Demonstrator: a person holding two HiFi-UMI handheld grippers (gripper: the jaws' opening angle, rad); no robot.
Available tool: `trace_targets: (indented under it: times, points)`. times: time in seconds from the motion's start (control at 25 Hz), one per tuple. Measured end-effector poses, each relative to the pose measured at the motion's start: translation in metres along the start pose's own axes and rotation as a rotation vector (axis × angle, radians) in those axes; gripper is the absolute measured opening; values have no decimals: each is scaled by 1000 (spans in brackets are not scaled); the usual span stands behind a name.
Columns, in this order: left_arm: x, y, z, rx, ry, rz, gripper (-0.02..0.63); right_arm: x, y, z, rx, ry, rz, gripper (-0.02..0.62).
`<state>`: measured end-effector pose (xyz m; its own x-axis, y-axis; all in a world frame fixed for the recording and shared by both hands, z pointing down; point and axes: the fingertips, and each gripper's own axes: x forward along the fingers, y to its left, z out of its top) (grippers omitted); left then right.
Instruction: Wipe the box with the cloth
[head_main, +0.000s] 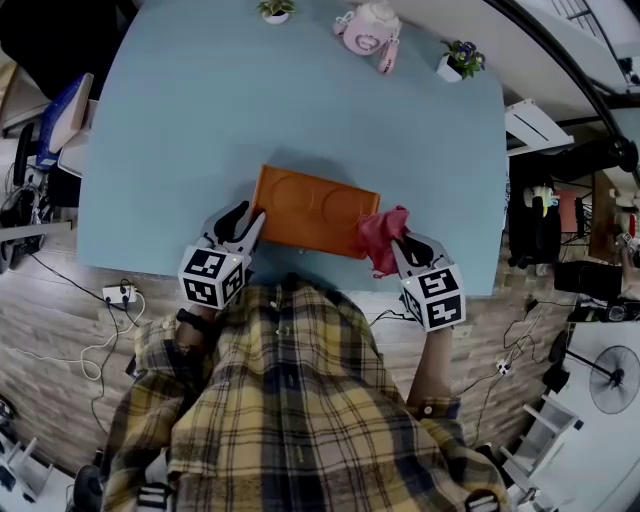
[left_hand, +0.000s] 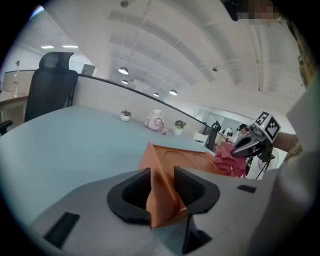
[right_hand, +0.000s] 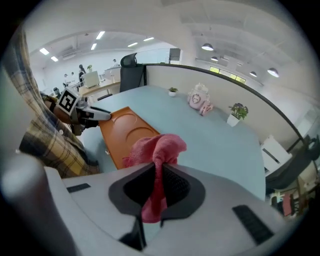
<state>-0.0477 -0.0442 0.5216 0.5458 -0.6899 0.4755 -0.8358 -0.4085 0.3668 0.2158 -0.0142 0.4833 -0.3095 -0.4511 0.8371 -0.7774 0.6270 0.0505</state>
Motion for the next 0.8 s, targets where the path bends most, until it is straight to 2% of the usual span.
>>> trace_targets:
  times: [0.2, 0.44, 0.8]
  points:
    - [0, -1, 2, 35, 18, 12, 143, -13, -3, 24, 89, -122, 24, 40]
    - [-1, -2, 11, 57, 3, 22, 143, -19, -3, 47, 90, -200, 25, 40]
    - [-8, -2, 41, 93, -55, 32, 143, -27, -9, 84, 96, -344, -25, 40]
